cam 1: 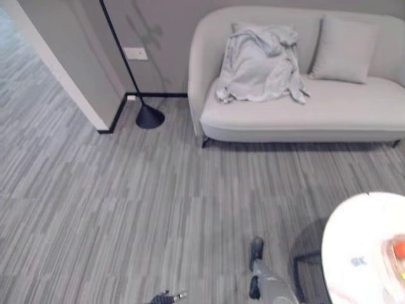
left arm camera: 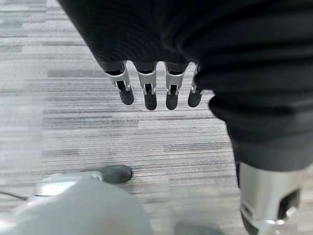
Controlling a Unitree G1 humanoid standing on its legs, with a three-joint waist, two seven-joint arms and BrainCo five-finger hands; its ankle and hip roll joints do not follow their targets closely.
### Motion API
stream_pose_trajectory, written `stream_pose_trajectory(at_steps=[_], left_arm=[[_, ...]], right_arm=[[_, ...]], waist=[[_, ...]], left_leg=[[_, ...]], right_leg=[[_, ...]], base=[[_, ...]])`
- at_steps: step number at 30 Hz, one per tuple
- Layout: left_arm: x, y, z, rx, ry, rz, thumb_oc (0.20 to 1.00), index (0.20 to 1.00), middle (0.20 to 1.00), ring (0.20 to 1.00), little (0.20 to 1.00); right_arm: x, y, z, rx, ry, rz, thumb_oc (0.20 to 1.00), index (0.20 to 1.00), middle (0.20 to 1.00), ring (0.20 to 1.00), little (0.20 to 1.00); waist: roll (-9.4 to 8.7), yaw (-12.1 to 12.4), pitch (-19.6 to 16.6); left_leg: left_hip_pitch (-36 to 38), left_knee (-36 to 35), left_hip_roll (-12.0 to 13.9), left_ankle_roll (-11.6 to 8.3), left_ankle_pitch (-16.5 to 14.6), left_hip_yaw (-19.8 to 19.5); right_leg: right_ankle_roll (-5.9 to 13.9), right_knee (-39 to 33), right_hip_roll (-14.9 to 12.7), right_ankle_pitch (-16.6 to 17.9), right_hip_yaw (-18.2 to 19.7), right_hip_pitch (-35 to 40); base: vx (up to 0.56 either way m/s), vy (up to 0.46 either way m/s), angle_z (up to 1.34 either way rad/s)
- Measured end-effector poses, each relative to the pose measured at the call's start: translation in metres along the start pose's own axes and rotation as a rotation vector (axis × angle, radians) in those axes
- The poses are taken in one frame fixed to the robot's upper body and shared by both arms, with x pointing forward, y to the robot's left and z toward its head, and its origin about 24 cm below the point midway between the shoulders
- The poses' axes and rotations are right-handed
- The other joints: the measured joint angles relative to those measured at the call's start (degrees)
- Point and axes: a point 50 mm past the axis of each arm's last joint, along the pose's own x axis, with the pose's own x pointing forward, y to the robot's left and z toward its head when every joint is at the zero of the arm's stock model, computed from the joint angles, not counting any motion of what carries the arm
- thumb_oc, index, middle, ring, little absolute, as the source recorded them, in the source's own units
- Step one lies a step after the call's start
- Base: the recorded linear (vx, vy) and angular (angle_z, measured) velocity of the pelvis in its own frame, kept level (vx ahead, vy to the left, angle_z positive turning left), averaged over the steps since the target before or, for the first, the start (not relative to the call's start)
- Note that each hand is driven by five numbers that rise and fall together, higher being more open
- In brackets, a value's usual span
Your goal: Hang the clothes on the sofa on the clothes rack.
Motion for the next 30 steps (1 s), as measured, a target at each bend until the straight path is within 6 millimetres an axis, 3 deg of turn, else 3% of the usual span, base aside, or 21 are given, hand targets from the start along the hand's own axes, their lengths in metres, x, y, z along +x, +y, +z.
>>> stream_pose_trajectory(at_steps=[1,2,5,6,8,10,11,12,13,14,15,16,17,20,22,23,25,26,27,28,30], left_arm=[[-0.001,0.002,-0.003,0.000,0.007,0.003,1.000,1.000,1.000,1.000,1.000],[-0.001,0.002,-0.009,-0.004,0.017,0.004,1.000,1.000,1.000,1.000,1.000],[-0.001,0.004,0.000,-0.058,-0.033,0.010,1.000,1.000,1.000,1.000,1.000],[-0.001,0.014,0.016,-0.057,-0.082,0.031,1.000,1.000,1.000,1.000,1.000],[-0.001,0.019,0.035,-0.071,-0.145,0.037,1.000,1.000,1.000,1.000,1.000],[0.000,0.017,0.042,-0.070,-0.162,0.031,1.000,1.000,1.000,1.000,1.000],[0.000,0.014,0.046,-0.072,-0.171,0.023,1.000,1.000,1.000,1.000,1.000],[0.000,0.012,0.046,-0.072,-0.170,0.019,1.000,1.000,1.000,1.000,1.000],[0.000,0.012,0.043,-0.071,-0.157,0.019,1.000,1.000,1.000,1.000,1.000],[0.000,0.012,0.040,-0.081,-0.152,0.021,1.000,1.000,1.000,1.000,1.000],[0.000,0.013,0.028,-0.091,-0.118,0.027,1.000,1.000,1.000,1.000,1.000],[-0.001,0.023,0.018,-0.125,-0.073,0.063,1.000,1.000,1.000,1.000,1.000],[-0.001,0.025,0.019,-0.139,-0.075,0.068,1.000,1.000,1.000,1.000,1.000],[-0.002,0.033,0.013,-0.143,-0.057,0.087,1.000,1.000,1.000,1.000,1.000],[-0.003,0.040,0.009,-0.142,-0.048,0.106,1.000,1.000,1.000,1.000,1.000],[-0.002,0.040,0.014,-0.140,-0.057,0.103,1.000,1.000,1.000,1.000,1.000],[-0.001,0.035,0.022,-0.115,-0.076,0.087,1.000,1.000,1.000,1.000,1.000],[-0.001,0.035,0.024,-0.100,-0.082,0.085,1.000,1.000,1.000,1.000,1.000],[-0.001,0.034,0.028,-0.094,-0.095,0.082,1.000,1.000,1.000,1.000,1.000],[0.000,0.032,0.031,-0.077,-0.097,0.077,1.000,1.000,1.000,1.000,1.000],[0.000,0.025,0.034,-0.046,-0.101,0.057,1.000,1.000,1.000,1.000,1.000]], right_arm=[[0.000,-0.002,-0.002,-0.001,0.001,-0.005,1.000,1.000,1.000,1.000,1.000],[0.000,-0.008,-0.003,-0.010,-0.002,-0.020,1.000,1.000,1.000,1.000,1.000],[0.000,-0.023,0.039,-0.019,-0.135,-0.053,1.000,1.000,1.000,1.000,1.000],[0.000,-0.014,0.062,-0.008,-0.189,-0.033,1.000,1.000,1.000,1.000,1.000],[-0.003,-0.009,0.084,-0.018,-0.246,-0.020,1.000,1.000,1.000,1.000,1.000],[-0.004,-0.009,0.091,-0.022,-0.270,-0.020,1.000,1.000,1.000,1.000,1.000],[-0.004,-0.013,0.094,-0.017,-0.282,-0.026,1.000,1.000,1.000,1.000,1.000],[-0.005,-0.016,0.097,-0.019,-0.288,-0.033,1.000,1.000,1.000,1.000,1.000],[-0.002,-0.021,0.080,-0.044,-0.239,-0.047,1.000,1.000,1.000,1.000,1.000],[-0.001,-0.023,0.068,-0.041,-0.200,-0.054,1.000,1.000,1.000,1.000,1.000],[0.000,-0.025,0.057,-0.037,-0.170,-0.059,1.000,1.000,1.000,1.000,1.000],[0.001,-0.018,0.054,-0.019,-0.153,-0.044,1.000,1.000,1.000,1.000,1.000],[0.001,-0.016,0.055,-0.009,-0.152,-0.040,1.000,1.000,1.000,1.000,1.000],[0.001,-0.007,0.046,0.034,-0.139,-0.020,1.000,1.000,1.000,1.000,1.000],[0.001,-0.001,0.034,0.042,-0.107,-0.007,1.000,1.000,1.000,1.000,1.000],[0.001,-0.002,0.027,0.042,-0.086,-0.010,1.000,1.000,1.000,1.000,1.000],[0.001,-0.006,0.029,0.037,-0.094,-0.017,1.000,1.000,1.000,1.000,1.000],[0.001,-0.006,0.029,0.038,-0.097,-0.016,1.000,1.000,1.000,1.000,1.000],[0.001,-0.005,0.025,0.036,-0.090,-0.012,1.000,1.000,1.000,1.000,1.000],[0.001,-0.004,0.032,0.042,-0.111,-0.011,1.000,1.000,1.000,1.000,1.000],[0.001,-0.005,0.027,0.052,-0.099,-0.015,1.000,1.000,1.000,1.000,1.000]], waist=[[-0.66,0.0,-1.6],[-0.92,0.8,-2.7],[-0.84,4.2,-3.5],[-3.87,5.6,-1.3],[-5.45,6.5,1.2],[-5.15,7.2,2.7],[-4.59,7.8,3.4],[-3.43,7.7,4.1],[-1.97,7.6,4.5],[-0.82,8.3,4.3],[-0.03,9.2,3.8],[-2.85,9.5,4.1],[-3.42,9.6,4.4],[-4.43,10.9,3.1],[-6.35,10.9,0.8],[-6.08,10.9,0.5],[-3.53,10.3,0.2],[-3.26,9.5,0.0],[-2.76,8.9,0.1],[-2.06,7.7,0.6],[0.69,7.5,1.6]], left_leg=[[-3.4,8.8,0.2,-2.41,1.5,0.1],[-6.6,18.4,1.0,-4.32,3.0,0.6],[-19.5,41.1,3.6,-2.06,5.2,2.3],[-24.9,43.2,4.4,-1.14,5.5,6.3],[-31.9,36.5,3.2,-0.60,5.8,7.8],[-35.1,23.5,1.4,-0.12,7.2,8.3],[-34.9,11.8,0.2,0.43,9.0,8.1],[-35.4,7.9,0.1,0.43,10.6,8.5],[-34.6,-8.3,-2.0,-0.40,14.3,8.4],[-33.8,-11.7,-2.9,-0.30,14.5,9.0],[-32.4,-13.9,-3.0,-0.99,13.6,10.3],[-30.9,-10.8,-5.4,-1.29,17.0,11.6],[-30.7,-9.4,-5.6,-0.52,17.5,11.2],[-26.5,-7.2,-4.8,6.47,22.1,10.2],[-24.8,-7.2,-6.0,7.39,19.6,11.4],[-23.4,-7.8,-6.2,7.59,18.7,11.8],[-17.0,-13.2,-4.7,8.56,19.9,12.8],[-16.3,-13.6,-5.0,8.41,19.8,12.6],[-15.0,-13.8,-5.9,8.27,18.0,11.6],[-14.1,-13.9,-6.9,10.87,18.3,11.1],[-11.7,-13.8,-7.3,12.41,15.4,9.9]], right_leg=[[-0.97,-0.7,0.7,0.2,0.7,2.2],[-7.83,-1.0,2.1,1.0,1.0,4.4],[-11.34,-0.5,5.6,-5.4,4.5,9.1],[-12.26,-1.3,4.9,-7.3,6.1,12.8],[-11.65,-1.3,3.8,-10.2,6.7,16.2],[-10.34,-1.3,2.9,-11.5,7.0,18.3],[-9.03,-1.4,2.9,-12.4,7.4,19.9],[-8.53,-1.4,3.1,-13.3,7.1,21.1],[-6.68,-1.4,3.1,-17.5,6.5,24.4],[-5.78,-1.4,3.4,-18.5,7.0,26.6],[-5.36,-1.4,3.2,-20.1,8.1,29.1],[-4.29,-1.0,0.2,-22.6,10.3,31.9],[-4.31,1.1,-0.9,-22.1,11.0,31.2],[-0.53,4.2,0.3,-20.4,16.3,30.9],[-1.15,5.9,-0.6,-18.0,15.4,29.5],[-0.71,6.3,-0.9,-15.4,15.1,30.1],[4.25,32.6,-1.3,-12.8,15.1,18.5],[4.98,37.6,-1.7,-13.3,15.1,15.6],[5.28,42.5,-1.9,-13.0,15.7,11.8],[4.42,55.8,-4.0,-11.8,15.2,3.6],[3.14,55.2,-7.4,-13.0,10.9,-0.1]], base=[[0.33,-0.165,0.62],[0.29,-0.177,0.11],[0.54,-0.270,-0.28],[0.38,-0.107,-0.38],[0.37,0.002,-0.24],[0.49,0.083,-0.41],[0.73,0.133,-0.43],[0.69,0.128,-0.32],[0.54,0.082,-0.20],[0.53,0.095,-0.39],[0.76,0.199,-0.74],[0.56,0.171,-0.77],[0.71,0.274,-0.80],[0.38,0.168,-0.78],[0.44,0.239,-0.38],[0.32,0.238,-0.43],[0.26,0.287,-0.43],[0.22,0.268,-0.01],[0.27,0.232,0.32],[0.39,0.264,0.30],[0.33,0.106,0.10]])
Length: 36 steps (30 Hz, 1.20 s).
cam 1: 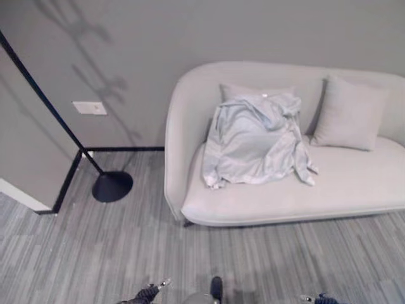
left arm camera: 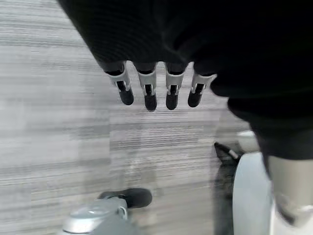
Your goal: Hang the clothes on the sofa on the clothes rack.
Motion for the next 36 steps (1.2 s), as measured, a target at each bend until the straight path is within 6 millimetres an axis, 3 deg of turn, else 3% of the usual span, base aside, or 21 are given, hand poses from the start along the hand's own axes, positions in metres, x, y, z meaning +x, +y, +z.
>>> stream_pose_trajectory(at_steps=[1,2,5,8,10,11,14,17,18,20,21,22,23,25,26,28,29,30,33,35,36], left_arm=[[0.000,-0.004,-0.002,0.014,0.004,-0.013,1.000,1.000,1.000,1.000,1.000],[-0.002,-0.003,-0.012,0.013,0.027,-0.010,1.000,1.000,1.000,1.000,1.000],[-0.003,0.001,-0.017,0.011,0.033,0.002,1.000,1.000,1.000,1.000,1.000],[-0.003,0.003,-0.019,0.000,0.041,0.010,1.000,1.000,1.000,1.000,1.000],[-0.004,0.003,-0.021,-0.021,0.046,0.013,1.000,1.000,1.000,1.000,1.000],[-0.003,0.001,-0.020,-0.021,0.044,0.010,1.000,1.000,1.000,1.000,1.000],[-0.003,0.003,-0.018,-0.036,0.037,0.016,1.000,1.000,1.000,1.000,1.000],[-0.003,0.002,-0.018,-0.030,0.037,0.016,1.000,1.000,1.000,1.000,1.000],[-0.003,0.003,-0.018,-0.030,0.038,0.019,1.000,1.000,1.000,1.000,1.000],[-0.004,0.004,-0.025,-0.030,0.054,0.025,1.000,1.000,1.000,1.000,1.000],[-0.005,0.004,-0.028,-0.035,0.061,0.025,1.000,1.000,1.000,1.000,1.000],[-0.006,0.003,-0.031,-0.036,0.066,0.026,1.000,1.000,1.000,1.000,1.000],[-0.006,0.004,-0.035,-0.028,0.077,0.027,1.000,1.000,1.000,1.000,1.000],[-0.008,0.003,-0.041,-0.035,0.090,0.025,1.000,1.000,1.000,1.000,1.000],[-0.008,0.003,-0.041,-0.053,0.089,0.027,1.000,1.000,1.000,1.000,1.000],[-0.008,0.001,-0.039,-0.070,0.080,0.024,1.000,1.000,1.000,1.000,1.000],[-0.006,-0.007,-0.035,-0.079,0.065,0.006,1.000,1.000,1.000,1.000,1.000],[-0.006,-0.008,-0.034,-0.081,0.063,0.000,1.000,1.000,1.000,1.000,1.000],[-0.003,-0.013,-0.016,-0.113,0.000,-0.016,1.000,1.000,1.000,1.000,1.000],[-0.001,-0.016,-0.001,-0.110,-0.035,-0.024,1.000,1.000,1.000,1.000,1.000],[-0.001,-0.016,0.002,-0.107,-0.043,-0.027,1.000,1.000,1.000,1.000,1.000]], right_arm=[[0.000,-0.002,0.001,0.022,-0.006,-0.008,1.000,1.000,1.000,1.000,1.000],[0.000,-0.003,0.005,0.038,-0.017,-0.013,1.000,1.000,1.000,1.000,1.000],[0.001,-0.008,0.010,0.037,-0.035,-0.026,1.000,1.000,1.000,1.000,1.000],[0.001,-0.007,0.014,0.061,-0.051,-0.034,1.000,1.000,1.000,1.000,1.000],[0.000,-0.010,0.012,0.085,-0.047,-0.045,1.000,1.000,1.000,1.000,1.000],[0.001,-0.012,0.012,0.093,-0.044,-0.053,1.000,1.000,1.000,1.000,1.000],[0.000,-0.012,0.002,0.091,-0.013,-0.054,1.000,1.000,1.000,1.000,1.000],[0.000,-0.012,0.001,0.090,-0.010,-0.053,1.000,1.000,1.000,1.000,1.000],[0.000,-0.011,0.000,0.090,-0.005,-0.049,1.000,1.000,1.000,1.000,1.000],[-0.001,-0.011,-0.007,0.079,0.009,-0.045,1.000,1.000,1.000,1.000,1.000],[-0.001,-0.010,-0.007,0.073,0.011,-0.043,1.000,1.000,1.000,1.000,1.000],[-0.001,-0.008,-0.007,0.052,0.017,-0.037,1.000,1.000,1.000,1.000,1.000],[-0.001,-0.005,-0.013,0.043,0.036,-0.027,1.000,1.000,1.000,1.000,1.000],[-0.002,-0.003,-0.014,0.035,0.037,-0.021,1.000,1.000,1.000,1.000,1.000],[-0.002,-0.002,-0.011,0.037,0.019,-0.020,1.000,1.000,1.000,1.000,1.000],[-0.002,-0.006,-0.008,0.034,0.007,-0.027,1.000,1.000,1.000,1.000,1.000],[-0.001,-0.013,-0.006,0.012,-0.007,-0.044,1.000,1.000,1.000,1.000,1.000],[-0.001,-0.015,-0.002,0.015,-0.021,-0.049,1.000,1.000,1.000,1.000,1.000],[0.001,-0.019,0.018,0.033,-0.076,-0.059,1.000,1.000,1.000,1.000,1.000],[0.001,-0.022,0.029,0.039,-0.101,-0.066,1.000,1.000,1.000,1.000,1.000],[0.001,-0.022,0.031,0.020,-0.104,-0.065,1.000,1.000,1.000,1.000,1.000]], waist=[[1.07,0.1,0.5],[2.93,0.1,0.3],[3.46,-0.5,-0.1],[1.33,-1.0,0.2],[0.05,-1.6,0.1],[0.08,-1.7,0.8],[-0.18,-2.1,0.9],[-0.86,-3.1,1.0],[-1.25,-3.3,0.8],[-1.66,-3.7,0.2],[-2.90,-4.1,-0.6],[-2.64,-4.3,-0.7],[-2.69,-4.3,-1.2],[-3.34,-4.0,-1.8],[-4.53,-3.1,-2.5],[-5.10,-2.0,-2.4],[-4.75,-1.5,-1.5],[-4.24,-1.4,-1.3],[-4.20,-1.0,1.1],[-3.69,-1.4,3.0],[-3.37,-1.4,3.4]], left_leg=[[1.5,-0.5,0.0,0.36,-0.3,0.1],[2.5,-1.3,-0.2,-0.73,0.0,0.8],[4.0,-3.2,-1.0,-0.87,-0.1,0.4],[5.7,-3.5,-2.5,-1.82,-1.1,-0.5],[5.9,-3.5,-3.5,-2.81,-2.0,-1.5],[6.9,-3.5,-3.2,-2.12,-1.9,-1.6],[10.0,-3.3,-2.1,-4.73,-3.6,-3.7],[12.1,-3.6,-1.5,-5.53,-4.4,-5.6],[13.4,-3.6,-0.7,-7.44,-6.2,-7.3],[14.3,-3.6,0.4,-7.84,-6.7,-8.6],[14.6,-3.6,1.1,-9.12,-7.4,-9.8],[15.3,-3.6,2.7,-9.41,-8.4,-10.2],[15.7,-3.2,3.7,-9.56,-8.6,-10.4],[14.2,1.7,5.6,-11.95,-10.3,-10.0],[8.7,13.0,6.7,-14.35,-11.9,-9.2],[3.3,26.7,7.9,-14.43,-11.9,-7.2],[-1.5,37.4,11.1,-14.41,-11.8,-4.8],[-3.2,38.5,12.1,-14.45,-11.9,-4.5],[-8.5,33.6,11.6,-15.08,-11.8,-5.4],[-11.3,17.5,9.8,-14.09,-10.1,-3.3],[-12.0,10.6,8.7,-14.50,-6.9,-1.7]], right_leg=[[-1.61,-2.2,-4.0,-1.7,-6.6,-0.8],[-1.55,-14.3,-6.5,-1.7,-12.1,-1.3],[0.03,-32.4,-6.1,1.1,-13.5,-2.0],[2.23,-48.7,-5.2,7.3,-13.2,-1.2],[4.83,-57.0,-5.4,13.8,-11.1,-0.4],[4.34,-57.1,-5.5,15.9,-11.2,-0.9],[4.62,-57.0,-5.9,20.6,-11.0,-0.8],[4.52,-56.8,-5.6,20.7,-11.1,0.1],[4.39,-56.8,-4.2,20.6,-11.0,1.6],[4.02,-57.0,-1.9,20.5,-10.9,3.4],[3.98,-55.8,-1.0,20.3,-11.2,3.8],[2.06,-53.2,0.4,18.8,-11.1,4.3],[-1.45,-52.4,1.4,16.6,-11.3,4.6],[-4.53,-52.2,3.5,12.9,-10.9,6.2],[-5.93,-54.4,5.3,12.0,-10.9,7.7],[-8.58,-56.8,7.3,11.1,-10.8,10.4],[-10.31,-56.9,9.2,9.9,-11.2,11.8],[-11.49,-56.5,9.9,9.1,-11.1,12.4],[-12.43,-56.6,10.5,8.5,-10.3,12.2],[-11.07,-57.0,10.4,6.5,-10.6,12.5],[-10.30,-57.0,10.6,5.7,-10.6,12.7]], base=[[0.30,-0.040,-0.11],[0.25,-0.077,0.05],[0.21,-0.090,0.11],[0.33,-0.181,0.07],[0.20,-0.137,0.21],[0.39,-0.328,0.30],[0.30,-0.279,0.22],[0.31,-0.271,0.38],[0.39,-0.418,0.44],[0.35,-0.460,0.46],[0.21,-0.347,0.50],[0.11,-0.233,0.43],[0.17,-0.367,0.31],[0.19,-0.408,0.17],[0.19,-0.423,0.08],[0.11,-0.283,-0.08],[0.11,-0.213,-0.09],[0.11,-0.212,0.01],[0.13,-0.078,-0.15],[0.26,-0.049,0.04],[0.35,-0.032,0.12]])
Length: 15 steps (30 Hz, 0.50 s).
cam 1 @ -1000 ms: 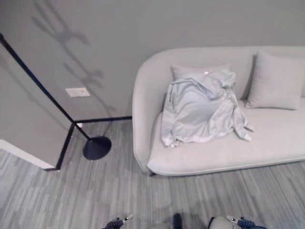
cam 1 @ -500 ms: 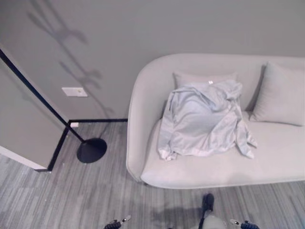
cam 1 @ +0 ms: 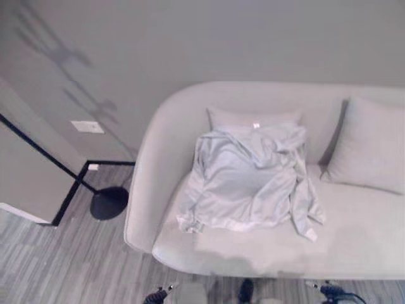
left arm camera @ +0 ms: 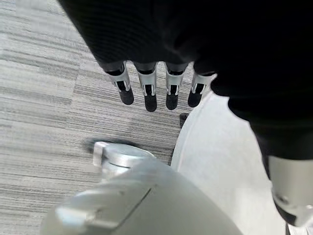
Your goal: Hang the clothes on the sofa on the clothes rack.
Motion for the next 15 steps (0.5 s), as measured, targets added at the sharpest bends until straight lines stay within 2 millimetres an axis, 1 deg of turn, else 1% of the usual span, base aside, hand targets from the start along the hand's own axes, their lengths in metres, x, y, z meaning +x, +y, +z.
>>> stream_pose_trajectory(at_steps=[1,2,3,4,5,6,7,8,9,10,11,12,13,14,15], left_arm=[[0.001,-0.002,0.004,0.008,-0.008,-0.005,1.000,1.000,1.000,1.000,1.000],[0.001,-0.002,0.004,0.012,-0.010,-0.007,1.000,1.000,1.000,1.000,1.000],[0.001,-0.002,0.004,0.017,-0.010,-0.009,1.000,1.000,1.000,1.000,1.000],[0.002,-0.003,0.007,0.020,-0.015,-0.010,1.000,1.000,1.000,1.000,1.000],[0.002,-0.003,0.011,0.022,-0.027,-0.011,1.000,1.000,1.000,1.000,1.000],[0.002,-0.002,0.010,0.018,-0.029,-0.012,1.000,1.000,1.000,1.000,1.000],[-0.001,0.000,-0.006,0.011,0.015,-0.006,1.000,1.000,1.000,1.000,1.000],[-0.002,0.001,-0.014,0.005,0.044,-0.002,1.000,1.000,1.000,1.000,1.000],[-0.003,0.002,-0.018,0.004,0.061,0.001,1.000,1.000,1.000,1.000,1.000],[-0.003,0.002,-0.019,0.003,0.061,0.002,1.000,1.000,1.000,1.000,1.000],[-0.003,0.006,-0.015,-0.012,0.051,0.014,1.000,1.000,1.000,1.000,1.000],[-0.002,0.007,-0.010,-0.010,0.034,0.015,1.000,1.000,1.000,1.000,1.000],[-0.001,0.010,-0.006,-0.005,0.023,0.021,1.000,1.000,1.000,1.000,1.000],[-0.001,0.015,-0.001,0.002,0.011,0.031,1.000,1.000,1.000,1.000,1.000],[0.000,0.017,0.004,0.005,0.000,0.036,1.000,1.000,1.000,1.000,1.000]], right_arm=[[0.000,0.000,0.000,-0.006,0.001,0.000,1.000,1.000,1.000,1.000,1.000],[0.000,0.000,0.000,-0.015,0.003,-0.001,1.000,1.000,1.000,1.000,1.000],[0.000,0.000,0.000,-0.015,0.005,-0.004,1.000,1.000,1.000,1.000,1.000],[0.001,-0.001,0.000,-0.014,0.009,-0.010,1.000,1.000,1.000,1.000,1.000],[0.001,-0.002,0.003,-0.014,0.007,-0.015,1.000,1.000,1.000,1.000,1.000],[0.002,-0.003,0.011,-0.012,-0.012,-0.021,1.000,1.000,1.000,1.000,1.000],[0.004,-0.003,0.028,-0.003,-0.059,-0.023,1.000,1.000,1.000,1.000,1.000],[0.004,-0.002,0.033,0.005,-0.074,-0.023,1.000,1.000,1.000,1.000,1.000],[0.004,-0.002,0.035,0.007,-0.083,-0.023,1.000,1.000,1.000,1.000,1.000],[0.004,-0.002,0.036,0.007,-0.083,-0.024,1.000,1.000,1.000,1.000,1.000],[0.004,-0.003,0.033,0.004,-0.071,-0.025,1.000,1.000,1.000,1.000,1.000],[0.004,-0.001,0.033,0.005,-0.071,-0.019,1.000,1.000,1.000,1.000,1.000],[0.004,0.003,0.032,0.006,-0.069,-0.008,1.000,1.000,1.000,1.000,1.000],[0.004,0.009,0.030,0.010,-0.062,0.006,1.000,1.000,1.000,1.000,1.000],[0.003,0.012,0.028,0.011,-0.059,0.012,1.000,1.000,1.000,1.000,1.000]], waist=[[0.47,0.1,0.3],[1.33,0.3,0.3],[2.07,0.4,0.0],[2.62,0.9,0.0],[2.67,2.3,0.2],[2.42,3.9,0.6],[1.46,4.8,1.2],[1.64,4.8,1.1],[1.44,4.7,1.4],[1.43,4.6,1.4],[2.23,4.2,1.0],[1.93,3.8,1.2],[1.36,3.7,1.5],[0.62,3.5,1.4],[0.33,3.6,1.4]], left_leg=[[-0.7,-6.4,-1.3,-0.50,4.0,0.6],[-1.4,-12.4,-2.0,-1.69,7.2,0.6],[-1.3,-15.1,-1.5,-3.11,8.3,0.6],[-0.8,-15.1,-0.6,-4.11,10.0,-1.2],[0.5,-15.1,-0.5,-4.30,10.7,-2.6],[1.9,-15.1,-0.8,-3.21,11.5,-3.2],[3.8,-15.1,-2.1,-1.31,12.5,-3.3],[4.6,-15.1,-2.7,-0.08,13.5,-3.1],[5.2,-15.1,-3.3,0.74,14.1,-2.6],[5.3,-15.1,-3.3,0.81,14.1,-2.5],[7.9,-15.1,-3.2,3.01,14.6,-2.2],[8.2,-14.7,-3.3,4.41,13.8,-1.8],[8.7,-14.7,-3.6,5.12,13.2,-1.6],[9.3,-14.8,-3.8,5.65,12.6,-1.5],[9.5,-14.8,-3.8,5.93,12.1,-1.5]], right_leg=[[0.26,0.0,0.3,-0.6,-0.4,0.3],[0.34,0.0,1.2,-2.0,-0.6,0.6],[0.23,0.1,2.0,-2.5,-0.9,0.7],[-0.03,0.2,2.8,-2.2,-0.7,0.7],[-1.25,0.4,3.2,-1.5,0.9,0.5],[-1.53,0.3,3.1,-1.0,2.7,0.4],[-0.85,0.3,2.8,-1.4,5.3,1.1],[-0.47,0.3,2.7,-1.7,6.2,1.7],[0.16,0.3,2.5,-2.2,6.5,2.6],[0.26,0.3,2.4,-2.3,6.5,2.6],[0.80,0.3,2.4,-2.6,6.8,3.1],[0.92,0.3,2.2,-2.5,7.0,3.2],[1.75,0.4,1.9,-2.0,7.4,3.5],[2.19,0.4,1.6,-1.7,7.6,4.0],[2.21,1.4,1.5,-1.7,7.5,3.8]], base=[[0.33,-0.004,0.18],[0.35,0.019,0.23],[0.23,0.020,0.33],[0.26,0.049,0.15],[0.28,0.065,-0.22],[0.49,0.152,-0.87],[0.44,0.168,-0.94],[0.42,0.192,-0.78],[0.22,0.105,-0.30],[0.23,0.114,-0.22],[0.19,0.115,-0.15],[0.26,0.163,-0.22],[0.23,0.164,-0.13],[0.23,0.184,-0.11],[0.20,0.195,-0.12]])
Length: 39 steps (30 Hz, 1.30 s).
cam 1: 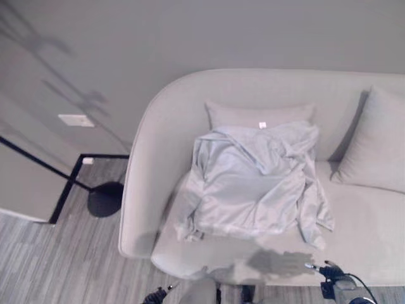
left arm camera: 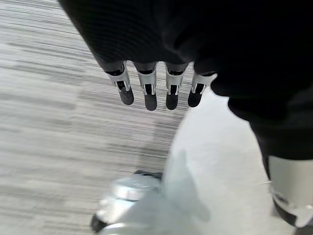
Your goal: Hang the clothes on the sofa on the clothes rack.
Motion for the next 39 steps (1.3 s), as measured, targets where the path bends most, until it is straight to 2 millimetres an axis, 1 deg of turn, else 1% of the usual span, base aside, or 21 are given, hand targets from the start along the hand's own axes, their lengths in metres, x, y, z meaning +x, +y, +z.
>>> stream_pose_trajectory(at_steps=[2,3,4,7,10,11,12,13,14,16,17,18,19,20,22,25,26,27,31,38,39], left_arm=[[0.002,0.004,0.024,0.013,-0.075,0.004,1.000,1.000,1.000,1.000,1.000],[0.002,0.006,0.026,0.014,-0.084,0.008,1.000,1.000,1.000,1.000,1.000],[0.002,0.010,0.027,0.019,-0.087,0.018,1.000,1.000,1.000,1.000,1.000],[0.002,0.010,0.028,0.044,-0.084,0.012,1.000,1.000,1.000,1.000,1.000],[0.002,0.007,0.022,0.057,-0.063,0.006,1.000,1.000,1.000,1.000,1.000],[0.001,0.009,0.020,0.056,-0.058,0.012,1.000,1.000,1.000,1.000,1.000],[0.001,0.009,0.015,0.052,-0.046,0.014,1.000,1.000,1.000,1.000,1.000],[0.000,0.010,0.008,0.048,-0.029,0.018,1.000,1.000,1.000,1.000,1.000],[-0.002,0.013,0.002,0.047,-0.021,0.027,1.000,1.000,1.000,1.000,1.000],[-0.002,0.018,0.004,0.053,-0.027,0.047,1.000,1.000,1.000,1.000,1.000],[-0.002,0.023,0.009,0.058,-0.042,0.061,1.000,1.000,1.000,1.000,1.000],[-0.002,0.033,0.017,0.068,-0.060,0.086,1.000,1.000,1.000,1.000,1.000],[0.000,0.021,0.019,0.057,-0.058,0.066,1.000,1.000,1.000,1.000,1.000],[0.001,0.010,0.020,0.047,-0.066,0.037,1.000,1.000,1.000,1.000,1.000],[0.001,0.002,0.029,0.042,-0.110,0.018,1.000,1.000,1.000,1.000,1.000],[0.000,0.006,0.048,0.048,-0.195,0.025,1.000,1.000,1.000,1.000,1.000],[0.000,0.006,0.048,0.048,-0.195,0.025,1.000,1.000,1.000,1.000,1.000],[-0.001,0.004,0.052,0.048,-0.217,0.020,1.000,1.000,1.000,1.000,1.000],[-0.001,0.002,0.053,0.045,-0.228,0.012,1.000,1.000,1.000,1.000,1.000],[-0.005,-0.005,0.071,0.041,-0.319,-0.011,1.000,1.000,1.000,1.000,1.000],[-0.006,-0.007,0.078,0.040,-0.348,-0.017,1.000,1.000,1.000,1.000,1.000]], right_arm=[[0.000,0.004,-0.001,0.002,0.002,0.021,1.000,1.000,1.000,1.000,1.000],[-0.001,0.005,-0.002,0.001,0.001,0.027,1.000,1.000,1.000,1.000,1.000],[-0.001,0.006,-0.001,0.001,-0.008,0.034,1.000,1.000,1.000,1.000,1.000],[-0.002,0.004,-0.004,-0.003,-0.006,0.029,1.000,1.000,1.000,1.000,1.000],[-0.001,0.004,0.003,0.000,-0.029,0.031,1.000,1.000,1.000,1.000,1.000],[-0.001,0.004,0.001,0.000,-0.023,0.030,1.000,1.000,1.000,1.000,1.000],[-0.001,0.001,-0.001,-0.003,-0.020,0.022,1.000,1.000,1.000,1.000,1.000],[-0.002,-0.003,-0.002,-0.008,-0.023,0.014,1.000,1.000,1.000,1.000,1.000],[-0.002,-0.003,0.000,-0.017,-0.032,0.013,1.000,1.000,1.000,1.000,1.000],[-0.001,-0.001,0.009,-0.027,-0.065,0.020,1.000,1.000,1.000,1.000,1.000],[-0.002,0.003,0.009,-0.022,-0.073,0.029,1.000,1.000,1.000,1.000,1.000],[-0.003,0.010,0.011,-0.017,-0.089,0.044,1.000,1.000,1.000,1.000,1.000],[-0.002,-0.002,0.015,-0.030,-0.105,0.013,1.000,1.000,1.000,1.000,1.000],[-0.002,-0.012,0.017,-0.039,-0.110,-0.014,1.000,1.000,1.000,1.000,1.000],[-0.003,-0.012,0.011,-0.044,-0.104,-0.014,1.000,1.000,1.000,1.000,1.000],[-0.006,-0.012,-0.001,-0.045,-0.086,-0.010,1.000,1.000,1.000,1.000,1.000],[-0.006,-0.012,-0.001,-0.045,-0.086,-0.010,1.000,1.000,1.000,1.000,1.000],[-0.007,-0.013,-0.004,-0.044,-0.086,-0.010,1.000,1.000,1.000,1.000,1.000],[-0.007,-0.017,0.008,-0.045,-0.134,-0.017,1.000,1.000,1.000,1.000,1.000],[-0.011,-0.023,0.038,-0.050,-0.267,-0.020,1.000,1.000,1.000,1.000,1.000],[-0.014,-0.022,0.052,-0.050,-0.318,-0.017,1.000,1.000,1.000,1.000,1.000]], waist=[[0.88,0.2,0.1],[0.88,0.3,0.1],[1.21,0.0,0.3],[1.76,-0.3,0.6],[4.20,-0.2,1.4],[4.75,0.2,1.5],[5.19,0.4,1.3],[5.35,0.1,0.5],[5.17,0.6,0.1],[4.56,1.3,0.0],[2.36,1.0,-0.6],[-3.05,-0.3,-0.4],[-1.50,-1.6,0.4],[0.35,-2.3,0.8],[0.48,-2.0,1.1],[-0.32,-3.7,1.1],[-0.32,-3.7,1.1],[-0.15,-3.8,0.9],[0.39,-4.0,0.7],[0.86,-5.0,0.1],[0.90,-5.3,0.1]], left_leg=[[0.3,-0.2,1.8,0.33,-0.9,0.2],[0.3,0.0,1.9,0.52,-0.8,0.4],[0.4,-0.1,1.7,0.89,-1.2,0.5],[0.1,0.1,1.6,1.47,-0.8,0.3],[-1.6,-0.2,2.2,1.40,-0.9,0.2],[-1.4,-0.2,2.9,1.37,-0.9,0.2],[-1.2,-0.1,2.9,1.39,-0.9,1.1],[-1.5,-0.1,2.7,1.40,-0.9,1.1],[-1.9,-0.1,2.6,1.39,-0.9,1.2],[-3.3,-0.2,2.9,0.84,-1.3,0.2],[-5.0,0.5,1.2,-1.25,-3.2,-0.3],[-8.2,8.5,-3.5,-0.08,-2.7,0.6],[-9.9,18.6,-3.2,0.82,-7.2,1.0],[-9.6,18.6,-2.4,2.12,-10.1,0.2],[-5.7,10.9,-1.9,-0.70,-7.9,-0.3],[-4.4,5.6,-1.2,-1.79,-4.7,-2.3],[-4.4,5.6,-1.2,-1.79,-4.7,-2.3],[-3.3,2.7,0.7,-3.45,-2.1,-3.2],[-2.2,0.6,3.7,-4.67,0.1,-3.5],[-1.0,0.4,4.1,-5.13,0.1,-3.6],[-0.5,0.2,4.1,-5.32,-0.1,-3.4]], right_leg=[[1.87,11.1,0.3,-2.6,-0.7,-5.3],[2.06,14.9,-0.7,-4.4,-1.1,-6.6],[3.98,24.4,-3.1,-4.9,-1.2,-10.5],[5.47,35.5,-4.9,-2.8,-0.9,-16.5],[3.63,34.4,-5.3,-1.1,-3.9,-17.4],[3.22,33.9,-6.2,-2.5,-5.2,-17.2],[3.70,32.2,-8.5,-4.4,-6.9,-15.8],[4.60,24.9,-10.8,-4.3,-9.0,-13.4],[5.00,18.6,-12.4,-4.1,-8.8,-11.8],[5.86,14.3,-13.8,-3.6,-7.8,-11.4],[8.34,6.7,-12.8,-5.3,-4.6,-10.2],[11.18,0.7,-16.9,-8.6,-1.1,-9.3],[14.70,0.1,-16.3,-3.3,0.0,-8.3],[14.99,1.2,-15.0,-2.6,0.5,-8.2],[12.79,-0.1,-13.8,0.1,2.3,-8.6],[9.86,-1.3,-12.4,4.2,0.0,-8.4],[9.86,-1.3,-12.4,4.2,0.0,-8.4],[8.00,-1.3,-10.5,6.1,-1.7,-8.3],[6.70,-1.3,-7.6,5.7,-2.8,-8.1],[5.87,-1.2,-7.1,5.6,-3.4,-6.9],[5.89,-1.3,-7.2,5.6,-3.2,-6.4]], base=[[0.14,0.230,-0.16],[0.06,0.265,-0.10],[0.00,0.134,-0.01],[0.06,0.134,0.11],[0.13,-0.015,0.05],[0.14,-0.142,0.14],[0.07,-0.087,0.11],[0.04,-0.081,0.04],[0.06,-0.126,0.01],[0.07,-0.125,0.11],[0.06,-0.082,0.51],[0.08,-0.114,0.69],[0.09,-0.108,0.63],[0.08,-0.116,0.27],[0.05,-0.161,-0.08],[0.07,-0.218,0.26],[0.05,-0.179,0.36],[0.02,-0.095,0.17],[0.04,-0.079,0.04],[0.04,-0.034,0.01],[0.05,-0.007,-0.03]])
